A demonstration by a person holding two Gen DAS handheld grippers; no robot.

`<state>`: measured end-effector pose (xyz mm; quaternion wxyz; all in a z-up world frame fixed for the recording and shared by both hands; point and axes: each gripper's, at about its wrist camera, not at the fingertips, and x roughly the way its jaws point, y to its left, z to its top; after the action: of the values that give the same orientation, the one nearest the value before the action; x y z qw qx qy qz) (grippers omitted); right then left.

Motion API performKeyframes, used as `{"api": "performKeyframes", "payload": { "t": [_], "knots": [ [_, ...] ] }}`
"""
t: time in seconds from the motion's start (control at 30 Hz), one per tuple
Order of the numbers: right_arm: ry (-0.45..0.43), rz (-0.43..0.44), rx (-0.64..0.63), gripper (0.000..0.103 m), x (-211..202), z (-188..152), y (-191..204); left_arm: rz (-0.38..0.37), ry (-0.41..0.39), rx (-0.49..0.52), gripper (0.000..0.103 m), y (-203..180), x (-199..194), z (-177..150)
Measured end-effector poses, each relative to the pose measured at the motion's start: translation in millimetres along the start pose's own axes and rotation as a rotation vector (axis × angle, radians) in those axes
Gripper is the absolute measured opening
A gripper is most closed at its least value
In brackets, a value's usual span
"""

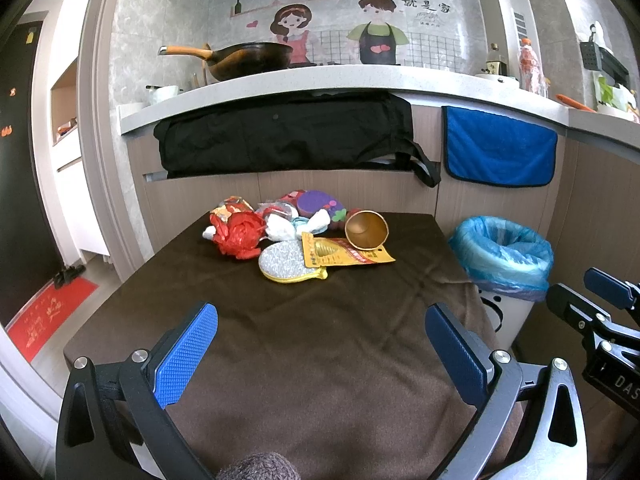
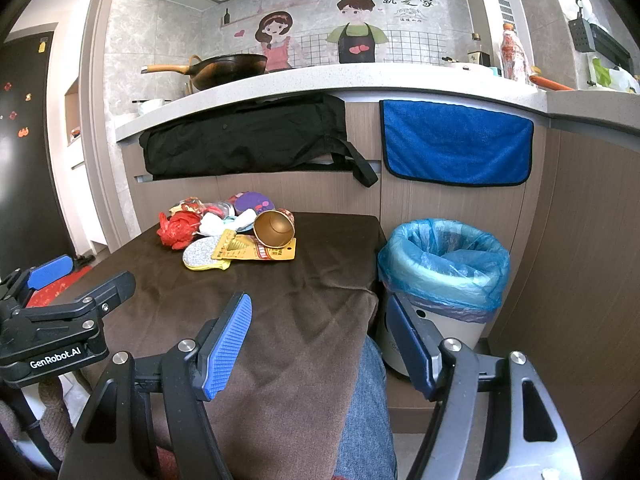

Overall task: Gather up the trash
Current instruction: 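Grasp the red plastic bag with the left gripper while the right gripper grasps the red paper cup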

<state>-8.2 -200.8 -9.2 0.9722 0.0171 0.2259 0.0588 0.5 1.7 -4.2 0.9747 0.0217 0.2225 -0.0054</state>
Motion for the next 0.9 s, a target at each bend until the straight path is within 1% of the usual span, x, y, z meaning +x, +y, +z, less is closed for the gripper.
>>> {"api": "performKeyframes", "payload": {
  "t": [0.13, 0.27, 0.37, 0.43, 0.47, 0.57, 0.7, 0.83, 0.87, 0.9],
  "knots": [
    [0.001, 0.002, -0.002, 0.068, 0.7, 0.1, 0.0, -0.018, 0.018, -0.006, 0.102, 0.9, 10.4, -2.1],
    [-0.010, 0.001, -0.023, 0.068, 5.1, 6.1, -3.2, -0.050, 0.047, -0.042, 0.102, 14.1, 28.1, 3.4],
    [-0.028, -0.003, -0.061, 0.067, 15.6, 20.7, -4.7, -0.088, 0.031, -0.052, 0.102, 23.7, 44.7, 8.1],
    [-0.037, 0.023, -0.078, 0.067, 27.9, 35.7, -6.3, -0.073, 0.022, -0.040, 0.102, 29.9, 58.8, 12.8],
    [-0.038, 0.027, -0.084, 0.067, 33.6, 40.5, -6.8, -0.077, 0.025, -0.041, 0.102, 34.9, 66.2, 15.9],
    [-0.035, 0.040, -0.118, 0.067, 62.0, 58.4, -4.7, -0.092, 0.056, -0.109, 0.102, 61.5, 99.1, 28.2],
    [0.004, 0.052, -0.159, 0.067, 110.0, 72.0, 3.7, -0.052, 0.097, -0.145, 0.102, 100.3, 151.3, 46.3],
    [0.052, 0.077, -0.173, 0.067, 158.4, 76.1, 10.9, -0.029, 0.169, -0.253, 0.102, 140.0, 198.4, 53.3],
    [0.067, 0.085, -0.174, 0.067, 171.4, 77.3, 13.1, -0.028, 0.189, -0.282, 0.100, 148.7, 211.2, 54.8],
    [0.083, 0.094, -0.174, 0.067, 185.2, 79.3, 15.4, -0.026, 0.202, -0.293, 0.092, 154.5, 220.9, 55.8]
  ]
}}
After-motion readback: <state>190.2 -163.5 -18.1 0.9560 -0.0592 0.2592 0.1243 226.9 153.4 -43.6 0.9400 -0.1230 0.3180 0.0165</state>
